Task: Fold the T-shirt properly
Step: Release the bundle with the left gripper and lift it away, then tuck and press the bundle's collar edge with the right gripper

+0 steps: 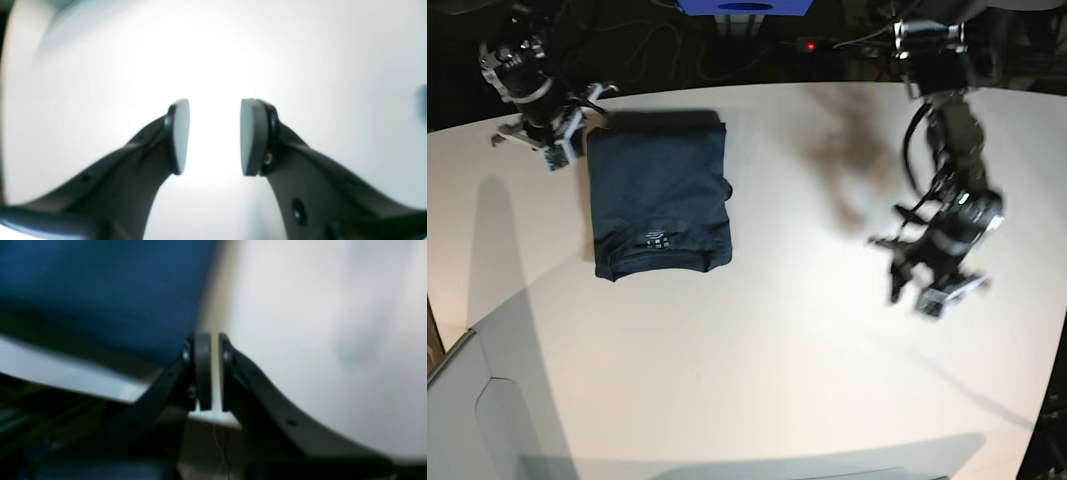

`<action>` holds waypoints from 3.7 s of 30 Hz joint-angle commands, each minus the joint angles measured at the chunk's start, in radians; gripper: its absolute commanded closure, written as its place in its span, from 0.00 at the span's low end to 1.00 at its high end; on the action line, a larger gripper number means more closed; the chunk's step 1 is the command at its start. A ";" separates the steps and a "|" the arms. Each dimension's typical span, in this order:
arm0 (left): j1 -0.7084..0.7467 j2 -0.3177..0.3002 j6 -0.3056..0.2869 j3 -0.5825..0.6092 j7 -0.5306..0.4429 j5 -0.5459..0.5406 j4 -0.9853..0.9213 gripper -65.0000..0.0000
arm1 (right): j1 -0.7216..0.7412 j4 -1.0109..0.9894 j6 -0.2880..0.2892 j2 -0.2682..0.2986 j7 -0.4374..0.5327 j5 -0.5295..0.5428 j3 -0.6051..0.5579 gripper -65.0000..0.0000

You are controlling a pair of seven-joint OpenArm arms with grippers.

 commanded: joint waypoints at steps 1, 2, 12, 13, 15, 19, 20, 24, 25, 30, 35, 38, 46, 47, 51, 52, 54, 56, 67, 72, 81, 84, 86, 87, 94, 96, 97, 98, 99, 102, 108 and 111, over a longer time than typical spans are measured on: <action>0.017 0.013 -0.015 -0.046 -0.028 -0.042 0.028 0.63 | 0.014 0.012 0.021 0.003 0.025 0.011 -0.023 0.98; 0.063 0.015 -0.015 -0.097 -0.028 -0.063 0.033 0.63 | 0.022 0.006 0.021 0.002 0.025 0.009 -0.054 0.98; 0.315 -0.005 -0.015 -0.324 -0.028 -0.249 0.042 0.63 | 0.072 -0.054 0.021 0.003 0.030 0.008 -0.326 0.98; 0.326 -0.005 -0.015 -0.343 -0.028 -0.261 0.042 0.63 | 0.072 -0.072 0.021 0.003 0.033 0.008 -0.342 0.98; 0.346 -0.005 -0.015 -0.369 -0.028 -0.279 0.042 0.63 | 0.072 -0.101 0.021 0.005 0.034 0.008 -0.358 0.98; 0.364 0.001 -0.015 -0.399 -0.028 -0.287 0.039 0.63 | 0.074 -0.146 0.021 0.006 0.034 0.008 -0.358 0.98; 0.364 0.003 -0.015 -0.399 -0.028 -0.287 0.037 0.63 | 0.074 -0.158 0.021 0.006 0.034 0.008 -0.356 0.98; 0.364 0.006 -0.015 -0.392 -0.028 -0.287 0.040 0.63 | 0.074 -0.219 0.021 0.022 0.067 0.008 -0.356 0.98; 0.364 0.007 -0.015 -0.390 -0.028 -0.287 0.042 0.63 | 0.074 -0.233 0.021 0.028 0.088 0.008 -0.359 0.98; 0.358 0.029 -0.015 -0.390 -0.028 -0.284 0.042 0.63 | 0.066 -0.249 0.021 0.037 0.133 0.008 -0.355 0.98; 0.355 0.032 -0.015 -0.389 -0.028 -0.287 0.042 0.63 | 0.028 -0.129 0.021 0.060 0.131 0.014 -0.353 0.98; 0.353 0.032 -0.015 -0.389 -0.028 -0.287 0.042 0.63 | 0.017 -0.081 0.021 0.060 0.131 0.014 -0.353 0.98; 0.358 0.032 -0.015 -0.389 -0.028 -0.287 0.037 0.63 | 0.025 -0.169 0.021 0.062 0.139 0.009 -0.352 0.98; 0.359 0.032 -0.015 -0.389 -0.028 -0.287 0.037 0.63 | 0.031 -0.173 0.021 0.063 0.139 0.011 -0.352 0.98; 0.364 0.032 -0.015 -0.393 -0.028 -0.287 0.037 0.63 | 0.026 -0.106 0.021 0.074 0.133 0.014 -0.306 0.98; 0.364 0.032 -0.015 -0.395 -0.028 -0.287 0.037 0.63 | 0.025 -0.083 0.021 0.074 0.130 0.014 -0.289 0.98; 0.366 0.032 -0.015 -0.396 -0.028 -0.287 0.039 0.63 | 0.012 -0.040 0.021 0.074 0.130 0.014 -0.257 0.98; 0.366 0.032 -0.015 -0.396 -0.028 -0.286 0.039 0.63 | 0.012 -0.020 0.021 0.074 0.130 0.014 -0.221 0.98; 0.366 0.033 -0.015 -0.390 -0.028 -0.287 0.042 0.63 | 0.049 -0.224 0.021 0.075 0.140 0.015 -0.072 0.98; 0.378 0.033 -0.015 -0.390 -0.028 -0.287 0.042 0.63 | 0.049 -0.250 0.021 0.075 0.157 0.038 -0.036 0.98; 0.379 0.033 -0.015 -0.390 -0.028 -0.287 0.042 0.63 | 0.002 -0.127 0.021 0.071 0.168 0.091 0.000 0.98; 0.381 0.033 -0.015 -0.390 -0.028 -0.287 0.042 0.63 | -0.003 -0.127 0.021 0.071 0.171 0.091 0.001 0.98; 0.387 0.033 -0.015 -0.390 -0.028 -0.287 0.042 0.63 | -0.003 -0.132 0.021 0.071 0.171 0.091 0.004 0.98; 0.387 0.033 -0.015 -0.390 -0.028 -0.287 0.042 0.63 | -0.003 -0.132 0.021 0.071 0.172 0.091 0.017 0.98; 0.392 0.035 -0.015 -0.390 -0.028 -0.287 0.042 0.63 | 0.023 -0.147 0.021 0.071 0.166 0.091 0.095 0.98; 0.393 0.043 -0.015 -0.390 -0.028 -0.287 0.040 0.64 | 0.040 -0.178 0.021 0.071 0.166 0.091 0.115 0.98; 0.393 0.050 -0.015 -0.393 -0.028 -0.287 0.040 0.64 | 0.046 -0.195 0.021 0.071 0.166 0.091 0.122 0.98; 0.393 0.056 -0.015 -0.395 -0.028 -0.287 0.042 0.64 | 0.052 -0.216 0.021 0.071 0.166 0.091 0.132 0.98; 0.393 0.058 -0.015 -0.396 -0.028 -0.287 0.042 0.64 | 0.052 -0.233 0.021 0.071 0.169 0.091 0.138 0.98; 0.398 0.061 -0.015 -0.396 -0.028 -0.287 0.042 0.64 | 0.052 -0.282 0.021 0.071 0.172 0.091 0.139 0.98; 0.413 0.061 -0.015 -0.392 -0.028 -0.287 0.042 0.64 | 0.049 -0.310 0.021 0.069 0.172 0.091 0.138 0.98; 0.413 0.061 -0.015 -0.393 -0.028 -0.287 0.042 0.64 | 0.043 -0.308 0.021 0.068 0.172 0.091 0.138 0.98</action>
